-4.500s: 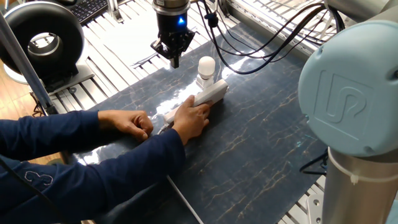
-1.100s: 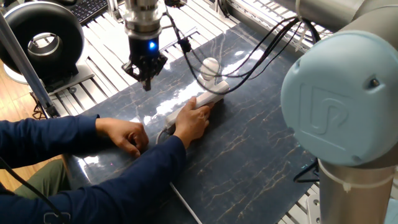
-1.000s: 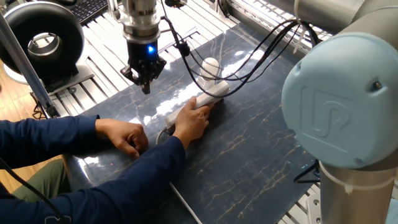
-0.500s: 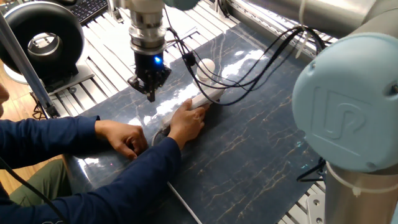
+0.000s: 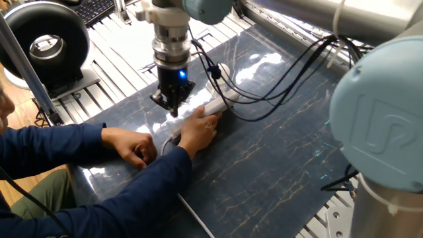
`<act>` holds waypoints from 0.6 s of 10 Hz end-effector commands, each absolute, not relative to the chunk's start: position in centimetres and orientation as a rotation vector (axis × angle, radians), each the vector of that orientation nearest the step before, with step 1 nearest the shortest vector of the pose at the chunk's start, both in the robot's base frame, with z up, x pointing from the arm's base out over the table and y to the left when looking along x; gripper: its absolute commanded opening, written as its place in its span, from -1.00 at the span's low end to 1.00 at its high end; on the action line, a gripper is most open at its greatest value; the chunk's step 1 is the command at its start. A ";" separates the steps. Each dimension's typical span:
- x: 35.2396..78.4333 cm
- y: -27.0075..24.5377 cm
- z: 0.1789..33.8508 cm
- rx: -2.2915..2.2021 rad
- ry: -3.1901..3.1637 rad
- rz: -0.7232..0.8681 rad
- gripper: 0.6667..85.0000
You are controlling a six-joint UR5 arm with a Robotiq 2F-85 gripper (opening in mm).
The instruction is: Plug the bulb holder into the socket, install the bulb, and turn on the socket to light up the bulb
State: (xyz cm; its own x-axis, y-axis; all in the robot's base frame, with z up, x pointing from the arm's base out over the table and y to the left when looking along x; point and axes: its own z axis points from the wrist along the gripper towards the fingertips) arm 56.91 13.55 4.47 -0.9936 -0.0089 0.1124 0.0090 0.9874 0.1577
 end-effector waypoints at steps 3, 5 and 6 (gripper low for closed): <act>55.0 13.4 4.3 -0.004 -3.009 -0.239 -0.98; 55.0 13.4 4.4 -0.009 -3.008 -0.238 -0.98; 55.0 13.6 4.5 -0.016 -3.006 -0.238 -0.98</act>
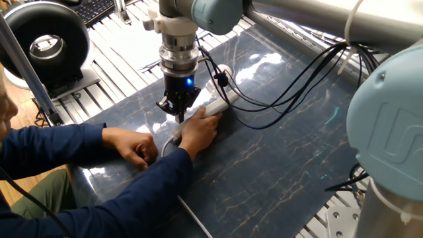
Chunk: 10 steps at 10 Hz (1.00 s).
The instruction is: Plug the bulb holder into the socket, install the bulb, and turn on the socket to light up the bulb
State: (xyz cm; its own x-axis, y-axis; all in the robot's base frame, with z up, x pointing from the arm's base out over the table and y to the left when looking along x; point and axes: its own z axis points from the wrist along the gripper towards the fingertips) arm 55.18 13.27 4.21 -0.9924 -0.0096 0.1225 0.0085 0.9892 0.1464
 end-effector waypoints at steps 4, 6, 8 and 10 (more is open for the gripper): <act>54.9 14.5 5.1 -0.047 -2.992 -0.255 -0.98; 54.9 14.7 5.0 -0.054 -2.992 -0.266 -0.98; 54.8 14.5 4.8 -0.051 -2.992 -0.266 -0.98; 54.5 14.0 4.5 -0.043 -2.996 -0.267 -0.98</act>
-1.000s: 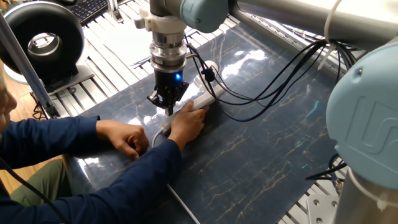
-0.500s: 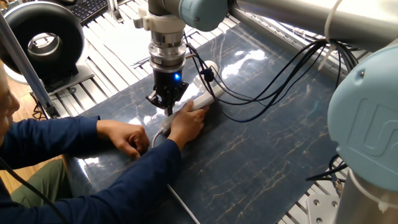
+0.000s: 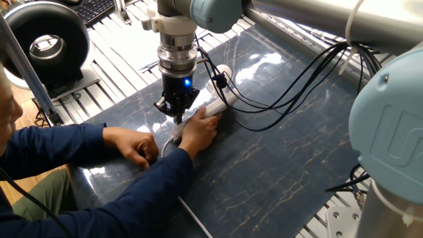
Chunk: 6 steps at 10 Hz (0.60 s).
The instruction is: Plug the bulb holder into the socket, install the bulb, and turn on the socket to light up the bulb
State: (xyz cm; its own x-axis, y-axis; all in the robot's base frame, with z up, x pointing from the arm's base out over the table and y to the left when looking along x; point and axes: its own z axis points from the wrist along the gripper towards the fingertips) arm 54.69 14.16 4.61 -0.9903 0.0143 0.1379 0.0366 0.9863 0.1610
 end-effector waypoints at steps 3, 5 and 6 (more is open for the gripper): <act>54.4 14.1 4.3 -0.046 -2.999 -0.247 -0.98; 54.2 14.3 4.2 -0.050 -2.995 -0.257 -0.98; 54.0 14.4 4.2 -0.056 -2.990 -0.268 -0.98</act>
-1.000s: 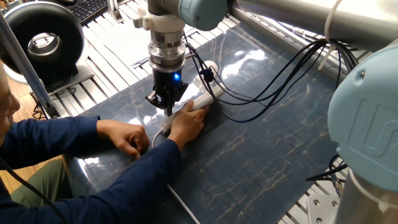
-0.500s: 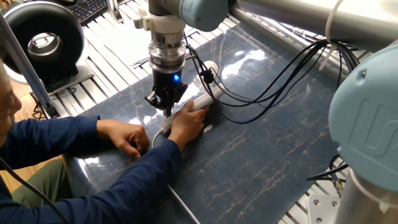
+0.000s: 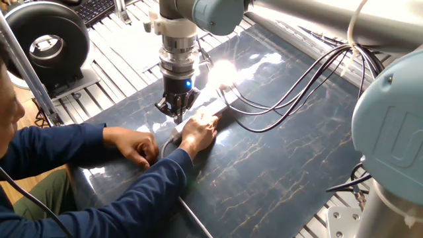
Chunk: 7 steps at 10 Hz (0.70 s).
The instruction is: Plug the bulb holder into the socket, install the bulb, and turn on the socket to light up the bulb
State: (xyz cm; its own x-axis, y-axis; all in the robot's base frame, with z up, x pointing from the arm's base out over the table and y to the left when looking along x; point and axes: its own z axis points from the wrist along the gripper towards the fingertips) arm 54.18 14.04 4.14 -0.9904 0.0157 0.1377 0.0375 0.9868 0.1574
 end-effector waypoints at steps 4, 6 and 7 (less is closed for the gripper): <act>52.6 14.3 4.1 -0.055 -2.956 -0.266 -0.98; 51.2 14.1 4.1 -0.038 -2.910 -0.272 -0.98; 50.2 13.9 4.3 -0.045 -2.870 -0.254 -0.98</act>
State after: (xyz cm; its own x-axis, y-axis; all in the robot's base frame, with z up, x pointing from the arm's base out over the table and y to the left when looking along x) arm 51.97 14.00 3.97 -0.9808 0.0104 0.1949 0.0435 0.9850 0.1667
